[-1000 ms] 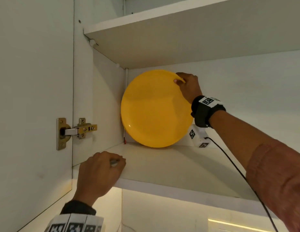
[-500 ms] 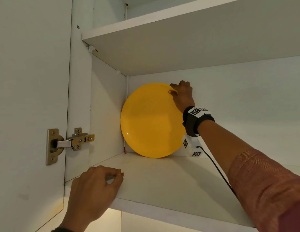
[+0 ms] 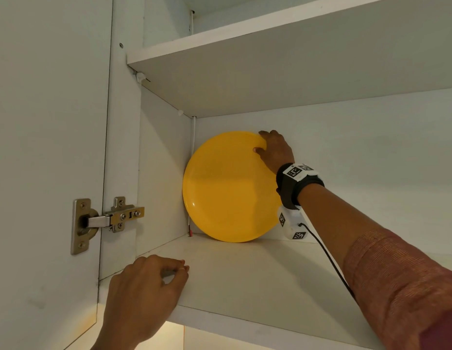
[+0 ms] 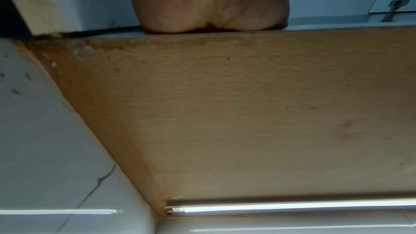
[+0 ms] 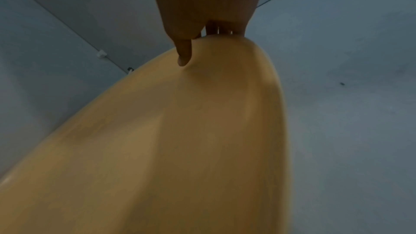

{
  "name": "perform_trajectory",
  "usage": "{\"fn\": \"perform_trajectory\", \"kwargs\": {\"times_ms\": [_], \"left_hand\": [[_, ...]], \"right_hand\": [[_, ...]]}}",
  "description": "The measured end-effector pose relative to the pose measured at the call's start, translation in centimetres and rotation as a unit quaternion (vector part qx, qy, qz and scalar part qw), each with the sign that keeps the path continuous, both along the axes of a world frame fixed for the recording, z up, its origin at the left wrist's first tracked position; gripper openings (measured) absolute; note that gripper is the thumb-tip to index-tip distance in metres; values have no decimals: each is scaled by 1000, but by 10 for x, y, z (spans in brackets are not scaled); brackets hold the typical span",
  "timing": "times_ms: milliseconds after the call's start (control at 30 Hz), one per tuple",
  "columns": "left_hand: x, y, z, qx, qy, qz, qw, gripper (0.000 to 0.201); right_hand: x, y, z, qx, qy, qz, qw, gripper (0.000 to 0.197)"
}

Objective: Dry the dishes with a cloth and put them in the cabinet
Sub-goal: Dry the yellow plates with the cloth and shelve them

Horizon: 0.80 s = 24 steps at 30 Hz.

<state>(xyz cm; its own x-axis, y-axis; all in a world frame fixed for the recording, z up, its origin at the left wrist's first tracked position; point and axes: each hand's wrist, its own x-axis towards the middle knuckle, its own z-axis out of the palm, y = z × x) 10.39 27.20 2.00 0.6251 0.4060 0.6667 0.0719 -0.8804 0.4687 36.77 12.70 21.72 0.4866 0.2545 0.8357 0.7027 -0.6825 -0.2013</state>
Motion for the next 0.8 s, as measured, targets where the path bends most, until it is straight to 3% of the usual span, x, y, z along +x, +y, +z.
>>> {"fn": "perform_trajectory", "kwargs": {"times_ms": [100, 400, 533, 700, 800], "left_hand": [[-1, -1, 2, 6, 7, 1, 1000, 26], [1, 2, 0, 8, 1, -5, 1000, 20], [1, 5, -1, 21, -2, -14, 1000, 23], [-1, 3, 2, 51, 41, -7, 998, 24], [-8, -6, 4, 11, 53, -42, 998, 22]], "right_hand": [[-6, -3, 1, -36, -9, -33, 999, 59], [-51, -20, 2, -133, 20, -99, 986, 91], [-94, -40, 0, -199, 18, -89, 976, 79], [-170, -87, -17, -261, 148, -20, 954, 64], [-225, -124, -37, -265, 200, 21, 943, 45]]}}
